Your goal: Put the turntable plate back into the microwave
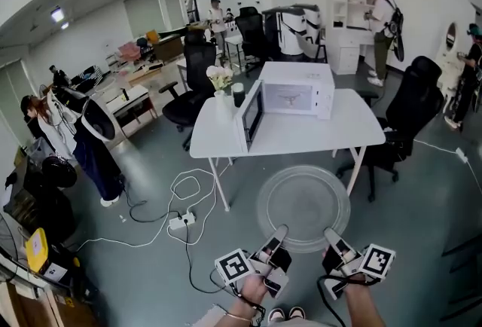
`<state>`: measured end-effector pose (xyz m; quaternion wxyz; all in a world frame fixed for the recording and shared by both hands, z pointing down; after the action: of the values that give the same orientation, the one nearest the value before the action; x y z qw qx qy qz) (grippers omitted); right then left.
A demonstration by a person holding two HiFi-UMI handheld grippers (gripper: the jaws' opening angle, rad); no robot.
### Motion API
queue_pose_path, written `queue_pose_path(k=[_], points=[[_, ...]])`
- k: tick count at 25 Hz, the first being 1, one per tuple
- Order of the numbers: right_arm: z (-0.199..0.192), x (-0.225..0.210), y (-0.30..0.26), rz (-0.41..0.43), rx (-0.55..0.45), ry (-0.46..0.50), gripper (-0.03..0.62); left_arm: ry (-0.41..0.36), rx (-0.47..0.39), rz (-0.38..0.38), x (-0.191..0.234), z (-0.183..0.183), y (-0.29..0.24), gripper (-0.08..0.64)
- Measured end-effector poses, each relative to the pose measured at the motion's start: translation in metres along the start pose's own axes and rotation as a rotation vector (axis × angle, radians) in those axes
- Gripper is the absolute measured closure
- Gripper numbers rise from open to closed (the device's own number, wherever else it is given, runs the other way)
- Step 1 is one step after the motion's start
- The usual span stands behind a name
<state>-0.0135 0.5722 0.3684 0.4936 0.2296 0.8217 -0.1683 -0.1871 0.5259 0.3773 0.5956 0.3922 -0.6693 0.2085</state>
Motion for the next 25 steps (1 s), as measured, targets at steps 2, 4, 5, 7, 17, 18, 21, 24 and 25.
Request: queue_pose_path(k=[2,4,5,7,17,18,21,24,25], points=[[0.0,0.001,-0.002,-0.002,0.001,0.017,0.52,0.013,0.001,-0.008,0.001,0.002,0.0,0.514],[-0.001,0.004,-0.006,0.016,-0.003,0.02,0.52,0.021,-0.001,-0.019,0.001,0.004,0.001,0.515],[-0.002,0.004,-0.007,0.021,-0.005,0.016,0.52,0.022,-0.002,-0.022,0.001,0.005,0.002,0.515],[-0.004,0.003,-0.01,0.02,-0.01,0.004,0.522,0.018,0.001,-0.018,0.002,0.009,0.003,0.515],[0.003,-0.009,-0.025,-0.002,-0.003,-0.022,0.518,0.028,0.004,0.001,0.011,0.023,-0.008,0.515],[0.006,-0.013,-0.028,-0.01,0.0,-0.018,0.518,0.026,0.003,0.005,0.014,0.025,-0.012,0.515],[0.015,-0.021,-0.041,-0.003,0.003,-0.025,0.518,0.019,0.0,0.012,0.022,0.035,-0.023,0.515],[0.028,-0.029,-0.057,-0.002,0.01,-0.033,0.518,0.026,-0.009,0.012,0.03,0.046,-0.038,0.515],[0.033,-0.032,-0.061,0.0,0.012,-0.041,0.52,0.029,-0.011,0.014,0.032,0.049,-0.044,0.515]])
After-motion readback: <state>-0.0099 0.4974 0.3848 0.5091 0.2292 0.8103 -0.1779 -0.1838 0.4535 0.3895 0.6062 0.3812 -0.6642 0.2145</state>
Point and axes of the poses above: the fingertips, and each gripper's own axes: y backward along the fingers, x to its left, z out of its top, the point moved 3 cm from there along y, backward along the fingers, and after that the axes turned 3 degrees about x, right-handed, at the moved point
